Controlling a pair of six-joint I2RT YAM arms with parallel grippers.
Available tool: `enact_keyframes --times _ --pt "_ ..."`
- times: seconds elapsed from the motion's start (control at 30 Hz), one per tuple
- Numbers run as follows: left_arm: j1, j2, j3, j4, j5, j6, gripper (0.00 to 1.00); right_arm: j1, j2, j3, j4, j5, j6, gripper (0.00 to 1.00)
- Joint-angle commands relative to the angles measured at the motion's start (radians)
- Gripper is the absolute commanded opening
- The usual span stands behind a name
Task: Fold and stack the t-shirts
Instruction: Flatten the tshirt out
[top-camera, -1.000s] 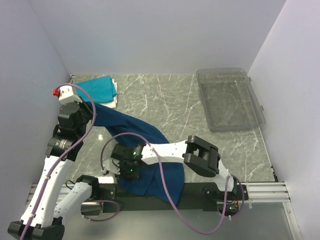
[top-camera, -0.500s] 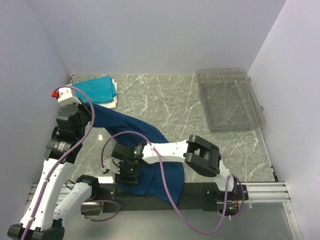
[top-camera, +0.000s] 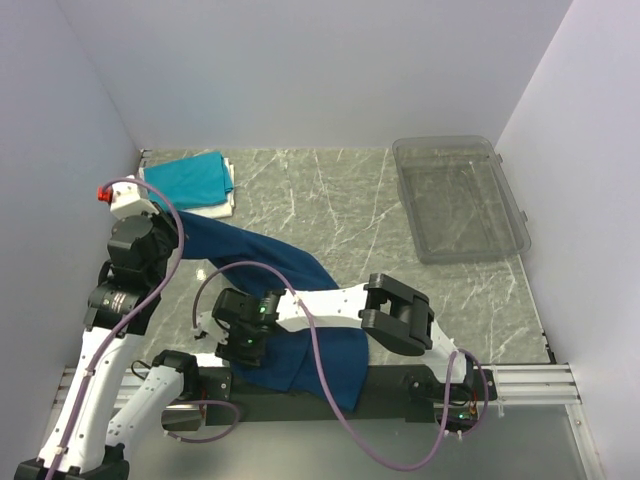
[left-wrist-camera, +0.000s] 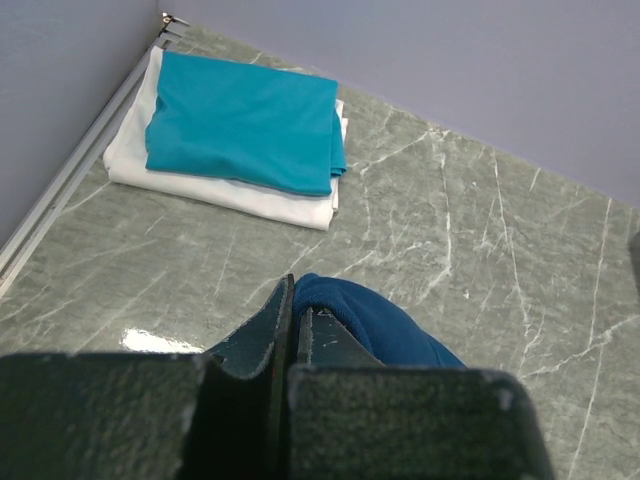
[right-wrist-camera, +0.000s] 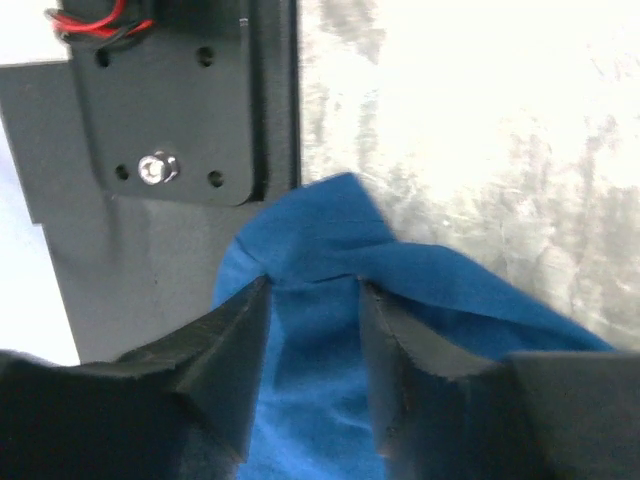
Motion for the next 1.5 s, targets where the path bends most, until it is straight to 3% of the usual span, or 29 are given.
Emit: enact_keyframes --times 0.0,0.03,0.1,0.13,0.2,0.37,0.4,0.47,0.53,0.7,0.93,1.07,1.27,1.47 --pt "0.006 -0.030 0.008 0.011 -0.018 -0.017 0.00 0.002 0.005 0.003 0.027 0.043 0.027 0.39" --pt "0.006 -0.035 0.004 0.010 -0.016 -0.020 0.00 -0.003 -0.004 -0.006 0.025 0.043 0.018 0.28" --pt "0.008 -0.039 -0.002 0.010 -0.018 -0.022 0.00 -0.016 -0.047 -0.026 0.028 0.031 -0.014 0.17" --pt "0.006 -0.044 -0.006 0.010 -0.018 -0.023 0.00 -0.038 -0.067 -0.041 0.021 0.017 -0.031 0.07" --pt "0.006 -0.047 -0.008 0.011 -0.019 -0.022 0.00 -0.076 -0.131 -0.046 -0.034 -0.089 -0.120 0.00" --pt "0.006 -0.055 -0.008 0.030 -0.011 -0.020 0.00 -0.260 -0.312 -0.057 -0.237 -0.464 -0.392 0.00" --pt "0.006 -0.053 -0.008 0.033 -0.010 -0.023 0.00 -0.315 -0.332 -0.042 -0.345 -0.545 -0.492 0.00" --pt "0.006 -0.053 -0.008 0.037 0.001 -0.030 0.00 -0.363 -0.387 -0.026 -0.456 -0.589 -0.591 0.00" --pt "0.006 -0.055 -0.009 0.053 0.019 -0.039 0.00 -0.414 -0.433 -0.034 -0.576 -0.601 -0.702 0.00" --pt "0.006 -0.059 0.001 0.093 0.068 -0.042 0.00 -0.515 -0.628 -0.117 -0.596 -0.457 -0.742 0.00" --pt "0.006 -0.079 0.104 0.119 0.058 -0.017 0.00 -0.913 -0.736 -0.059 -0.691 -0.431 -0.837 0.00" --pt "0.006 -0.078 0.173 0.143 0.055 -0.031 0.00 -0.977 -0.779 -0.043 -0.719 -0.374 -0.907 0.00" --pt "0.006 -0.063 0.294 0.148 -0.060 -0.059 0.00 -1.027 -0.785 0.156 -0.765 -0.409 -0.886 0.00" --pt "0.006 -0.038 0.382 0.123 -0.087 -0.036 0.00 -1.084 -0.748 0.513 -0.797 -0.445 -0.849 0.00"
